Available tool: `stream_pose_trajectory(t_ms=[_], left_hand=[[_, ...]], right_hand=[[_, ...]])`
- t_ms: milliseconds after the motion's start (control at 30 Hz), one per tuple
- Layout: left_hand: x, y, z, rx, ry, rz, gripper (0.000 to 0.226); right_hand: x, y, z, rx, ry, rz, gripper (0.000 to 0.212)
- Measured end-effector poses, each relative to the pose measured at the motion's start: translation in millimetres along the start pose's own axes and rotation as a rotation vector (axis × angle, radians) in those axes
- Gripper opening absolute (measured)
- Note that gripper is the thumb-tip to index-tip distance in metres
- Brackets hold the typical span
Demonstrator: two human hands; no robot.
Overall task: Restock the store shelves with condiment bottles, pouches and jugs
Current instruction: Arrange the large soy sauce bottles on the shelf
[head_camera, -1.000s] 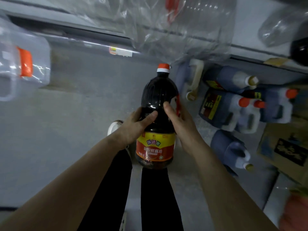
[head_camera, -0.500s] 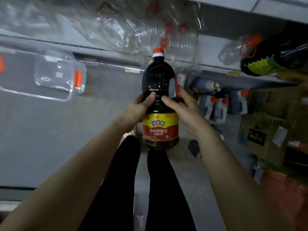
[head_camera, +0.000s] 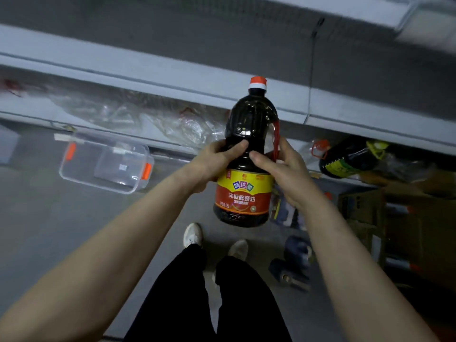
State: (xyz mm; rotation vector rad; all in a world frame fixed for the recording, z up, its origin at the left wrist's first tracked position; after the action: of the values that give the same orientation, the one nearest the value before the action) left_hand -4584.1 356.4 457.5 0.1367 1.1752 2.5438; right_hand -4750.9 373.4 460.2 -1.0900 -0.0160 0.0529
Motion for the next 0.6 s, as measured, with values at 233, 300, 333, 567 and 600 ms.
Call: stream_pose_trajectory(t_ms=[233,300,333,567,600], left_hand=[[5.0,103.5,60.3,0.232,-0.008,-0.026,0.033],[8.0,133.7,76.1,0.301,0.001,-0.003,0.026],[9.2,148.5,83.3,0.338,0.000,0.012,0.023],[11.9,239.8,140.3,0.539,0.053,-0.045,0.034],[12.1,250.1,147.0,0.561,0.053,-0.051,0.035]], right_hand=[[-20.6,-117.8,43.5,-0.220,0.038,0.070,0.059],[-28.7,-148.6,55.5,-0.282,0.056,0.073,0.058],[-31.5,-164.0,60.7,-0.314,0.057,0.068,0.057],[-46.7,-264.0,97.5,-0.536,0.037,0.070,0.062],[-48.6,-276.0,103.0,-0.567,0.042,0.086,0.065]])
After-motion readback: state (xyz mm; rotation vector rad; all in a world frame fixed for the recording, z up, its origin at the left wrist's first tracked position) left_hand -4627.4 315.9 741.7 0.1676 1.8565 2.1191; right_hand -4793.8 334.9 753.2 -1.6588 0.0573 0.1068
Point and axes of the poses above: each hand's wrist, its own z-axis away from the middle knuckle, its own x-axis out of the palm, y = z × x, the point moved 6 cm from there along -z, towards the middle knuckle, and after that the axes turned 4 degrees about -z, right-handed, at the moved point
